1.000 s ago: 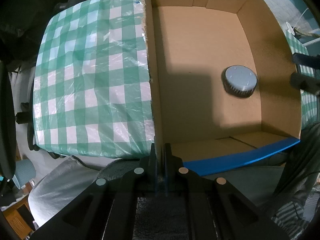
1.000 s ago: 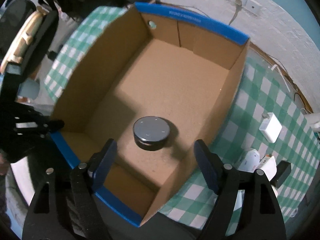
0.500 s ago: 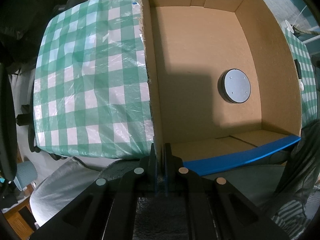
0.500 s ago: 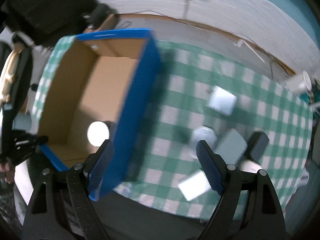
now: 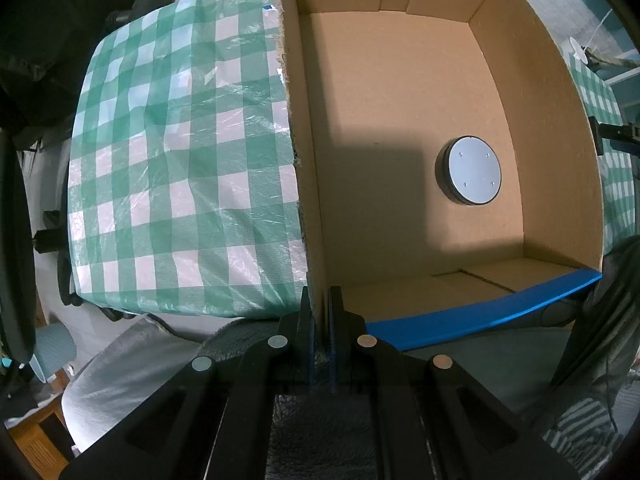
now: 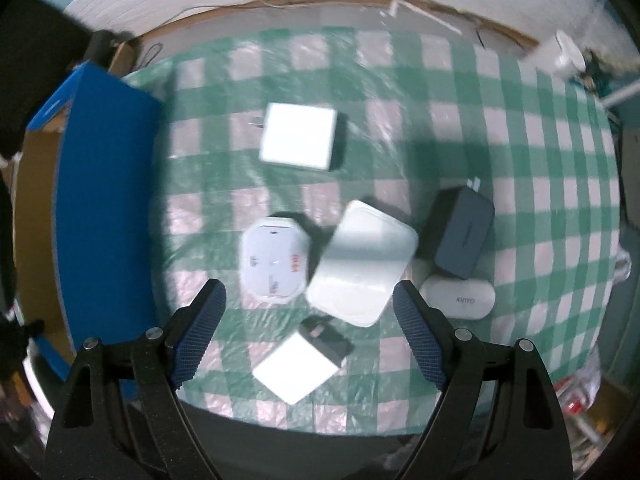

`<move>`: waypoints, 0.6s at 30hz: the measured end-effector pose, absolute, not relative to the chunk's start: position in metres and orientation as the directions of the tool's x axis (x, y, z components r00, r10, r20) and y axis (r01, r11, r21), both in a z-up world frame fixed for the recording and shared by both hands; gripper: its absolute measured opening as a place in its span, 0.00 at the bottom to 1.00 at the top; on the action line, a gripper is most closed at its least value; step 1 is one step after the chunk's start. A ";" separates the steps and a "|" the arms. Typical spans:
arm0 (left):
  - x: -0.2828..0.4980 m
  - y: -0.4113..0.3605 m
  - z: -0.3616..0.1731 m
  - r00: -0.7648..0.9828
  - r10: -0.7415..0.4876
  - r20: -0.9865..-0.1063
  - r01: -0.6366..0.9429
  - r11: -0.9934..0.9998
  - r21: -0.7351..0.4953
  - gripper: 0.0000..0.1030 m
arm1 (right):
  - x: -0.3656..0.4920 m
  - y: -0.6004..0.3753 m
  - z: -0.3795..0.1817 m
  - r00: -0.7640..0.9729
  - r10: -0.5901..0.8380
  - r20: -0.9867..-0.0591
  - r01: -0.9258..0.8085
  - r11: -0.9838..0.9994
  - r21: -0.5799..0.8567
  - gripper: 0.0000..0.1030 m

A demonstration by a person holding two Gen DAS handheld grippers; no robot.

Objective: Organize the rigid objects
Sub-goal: 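Move the right gripper back over the gadgets and grasp the white power bank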

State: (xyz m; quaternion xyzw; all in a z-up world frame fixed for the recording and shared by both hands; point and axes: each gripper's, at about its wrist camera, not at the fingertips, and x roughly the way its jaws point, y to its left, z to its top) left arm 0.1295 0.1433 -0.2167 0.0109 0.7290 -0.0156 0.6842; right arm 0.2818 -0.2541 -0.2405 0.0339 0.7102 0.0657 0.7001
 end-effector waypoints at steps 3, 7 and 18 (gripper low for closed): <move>0.130 0.142 -0.217 -0.065 -0.001 -0.998 0.042 0.999 -0.003 0.05 | 0.285 -0.265 -0.256 -0.031 0.139 -0.990 0.002 0.990 0.139 0.82; 0.130 0.142 -0.217 -0.066 -0.001 -0.998 0.042 0.999 -0.004 0.05 | 0.289 -0.278 -0.271 -0.042 0.149 -0.988 0.087 0.986 0.145 0.82; 0.130 0.141 -0.219 -0.068 0.000 -0.998 0.043 0.999 -0.003 0.05 | 0.300 -0.304 -0.306 -0.067 0.181 -0.981 0.271 0.950 0.157 0.82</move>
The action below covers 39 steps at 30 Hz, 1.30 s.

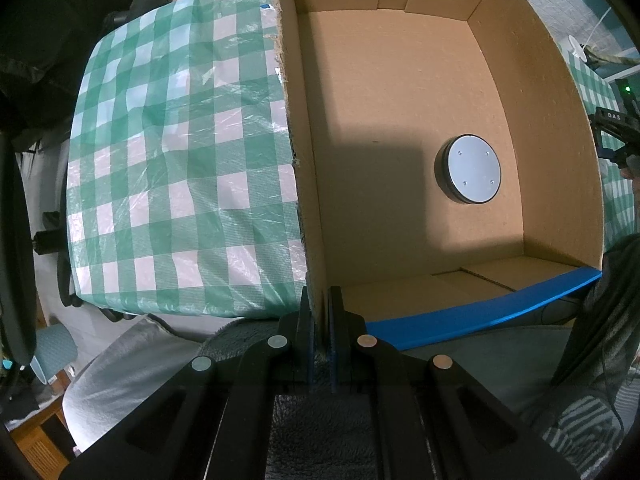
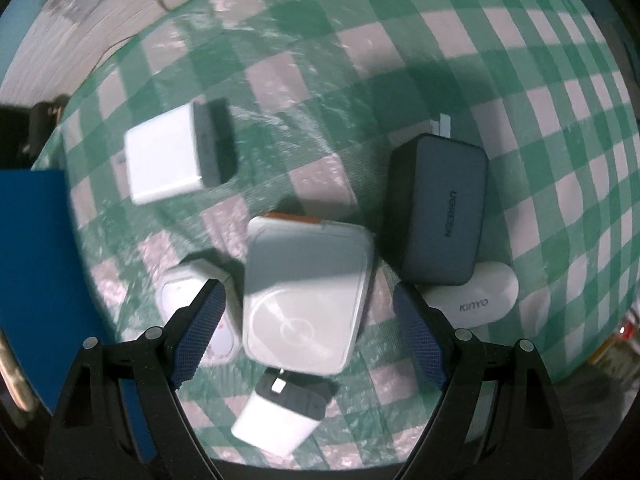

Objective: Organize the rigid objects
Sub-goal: 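Move the right gripper back over the gadgets and grasp the white power bank, then carry the white power bank with the right gripper and release it into the box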

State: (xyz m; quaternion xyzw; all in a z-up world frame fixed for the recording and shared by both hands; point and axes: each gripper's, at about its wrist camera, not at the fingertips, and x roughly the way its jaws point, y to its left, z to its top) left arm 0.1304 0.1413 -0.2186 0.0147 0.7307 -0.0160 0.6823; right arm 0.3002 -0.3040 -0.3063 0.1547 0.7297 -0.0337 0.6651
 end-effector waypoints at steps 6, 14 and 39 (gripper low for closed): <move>0.131 0.140 -0.218 -0.071 0.002 -0.997 0.048 0.999 -0.001 0.05 | 0.306 -0.310 -0.320 -0.069 0.162 -0.984 0.282 0.950 0.136 0.82; 0.131 0.139 -0.218 -0.072 0.004 -0.997 0.049 0.999 0.000 0.05 | 0.309 -0.299 -0.324 -0.066 0.081 -0.995 0.200 0.978 0.066 0.84; 0.131 0.139 -0.220 -0.073 -0.001 -0.997 0.051 0.999 -0.004 0.05 | 0.272 -0.276 -0.263 0.030 0.080 -0.996 -0.063 0.995 0.078 0.61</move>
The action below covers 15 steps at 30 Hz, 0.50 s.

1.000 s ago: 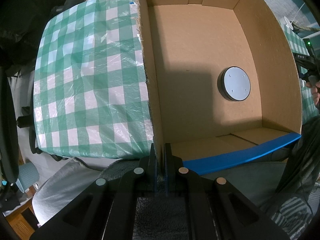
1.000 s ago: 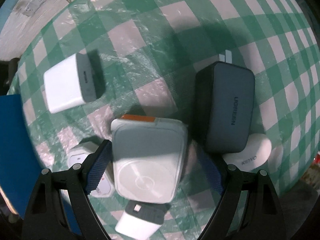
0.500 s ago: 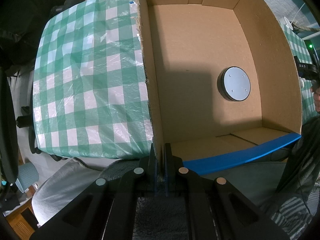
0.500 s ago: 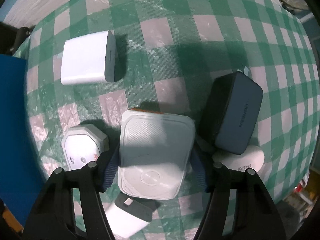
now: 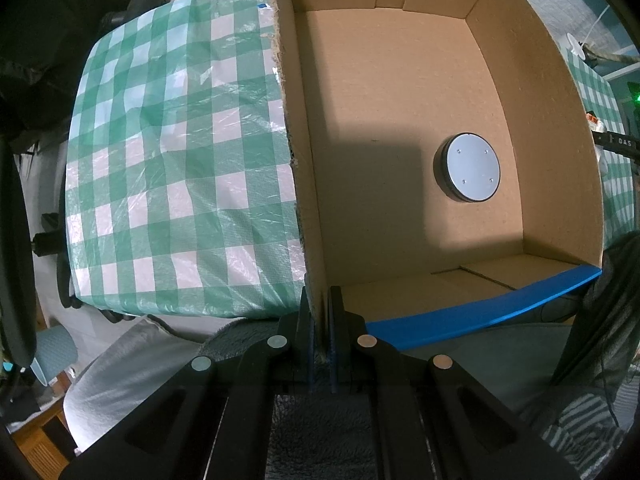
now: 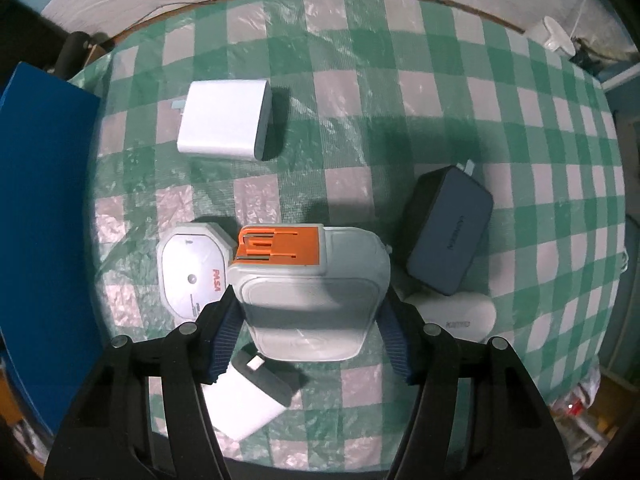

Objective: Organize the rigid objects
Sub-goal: 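Carry the white power bank with the right gripper and release it into the box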

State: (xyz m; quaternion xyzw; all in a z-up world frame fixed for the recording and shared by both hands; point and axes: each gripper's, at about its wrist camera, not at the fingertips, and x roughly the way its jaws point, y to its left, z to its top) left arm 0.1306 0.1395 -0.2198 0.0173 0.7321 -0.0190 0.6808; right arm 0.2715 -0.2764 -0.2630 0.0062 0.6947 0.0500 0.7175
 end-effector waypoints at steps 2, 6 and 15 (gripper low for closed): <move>0.131 0.140 -0.220 -0.074 0.000 -0.997 0.051 0.999 -0.004 0.05 | 0.265 -0.276 -0.259 0.043 0.087 -0.995 -0.067 0.994 0.084 0.61; 0.130 0.138 -0.219 -0.077 0.007 -0.997 0.058 0.998 0.003 0.05 | 0.265 -0.286 -0.249 0.054 0.104 -0.993 -0.085 0.991 0.099 0.61; 0.132 0.138 -0.219 -0.079 0.008 -0.997 0.060 0.998 0.003 0.05 | 0.253 -0.268 -0.205 0.103 0.149 -0.983 -0.181 0.975 0.129 0.61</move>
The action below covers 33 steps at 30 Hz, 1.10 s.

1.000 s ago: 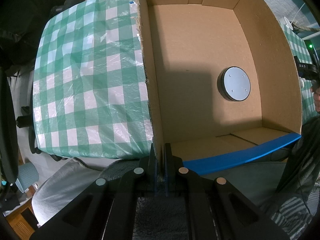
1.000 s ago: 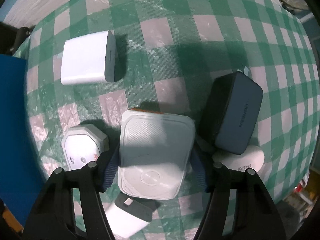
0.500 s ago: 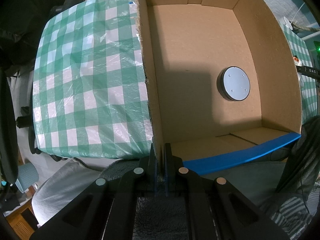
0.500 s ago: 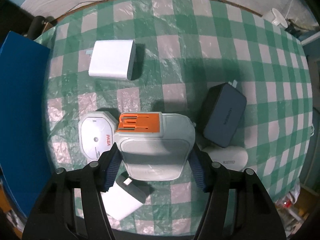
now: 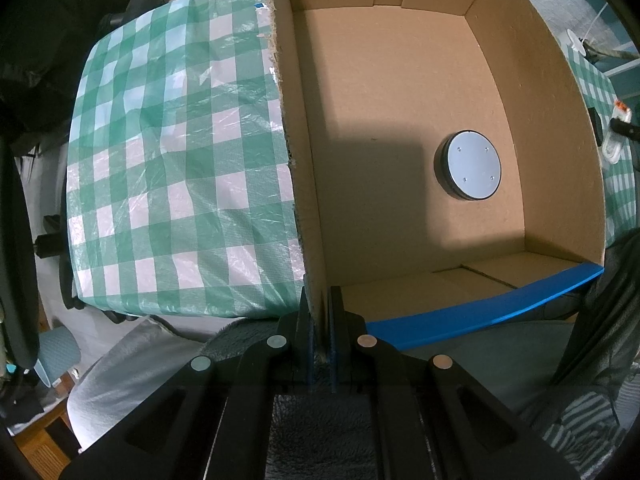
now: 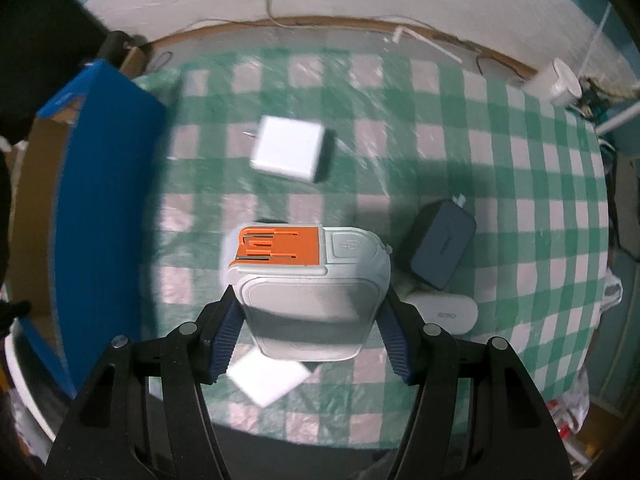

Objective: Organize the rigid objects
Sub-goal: 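Carry the white power bank with the right gripper and release it into the box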

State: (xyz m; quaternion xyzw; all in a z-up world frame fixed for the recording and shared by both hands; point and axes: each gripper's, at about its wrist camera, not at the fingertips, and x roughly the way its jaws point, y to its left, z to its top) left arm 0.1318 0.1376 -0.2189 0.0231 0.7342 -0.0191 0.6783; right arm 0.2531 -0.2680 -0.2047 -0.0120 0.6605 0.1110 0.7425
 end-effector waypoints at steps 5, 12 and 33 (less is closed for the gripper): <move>0.132 0.138 -0.219 -0.079 0.007 -0.997 0.061 0.998 0.002 0.05 | 0.256 -0.226 -0.174 0.122 0.212 -0.970 -0.249 0.952 0.177 0.61; 0.133 0.139 -0.219 -0.079 0.008 -0.997 0.064 0.998 0.003 0.05 | 0.259 -0.161 -0.127 0.137 0.310 -0.941 -0.367 0.898 0.242 0.61; 0.134 0.138 -0.220 -0.078 0.017 -0.997 0.076 0.997 0.011 0.05 | 0.254 -0.035 -0.162 0.015 0.285 -0.958 -0.513 0.825 0.237 0.61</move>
